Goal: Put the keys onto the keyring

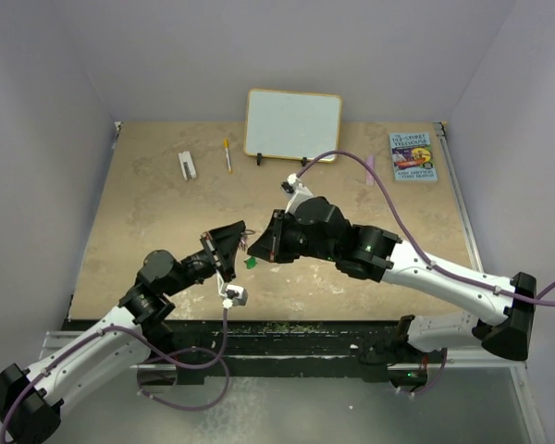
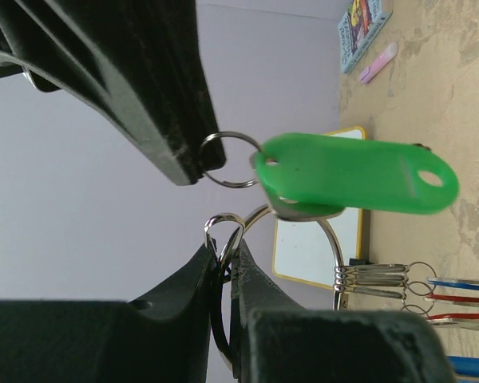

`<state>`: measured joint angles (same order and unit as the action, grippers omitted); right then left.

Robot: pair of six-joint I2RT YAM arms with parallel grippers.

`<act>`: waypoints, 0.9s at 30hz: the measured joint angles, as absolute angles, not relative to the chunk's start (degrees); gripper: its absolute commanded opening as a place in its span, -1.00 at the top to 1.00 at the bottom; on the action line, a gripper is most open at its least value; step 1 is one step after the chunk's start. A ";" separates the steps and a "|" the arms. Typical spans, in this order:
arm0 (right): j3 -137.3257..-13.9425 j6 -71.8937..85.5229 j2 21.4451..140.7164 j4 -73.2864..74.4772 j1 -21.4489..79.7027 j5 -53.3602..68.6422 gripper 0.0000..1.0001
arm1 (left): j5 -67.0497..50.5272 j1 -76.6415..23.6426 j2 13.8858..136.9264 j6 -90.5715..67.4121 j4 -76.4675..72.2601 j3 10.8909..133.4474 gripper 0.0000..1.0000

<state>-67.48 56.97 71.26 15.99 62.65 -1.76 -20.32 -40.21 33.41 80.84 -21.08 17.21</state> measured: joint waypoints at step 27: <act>-70.83 56.58 75.61 10.85 63.02 -0.05 1.00 | -20.34 -40.36 32.36 81.71 -23.03 16.32 0.91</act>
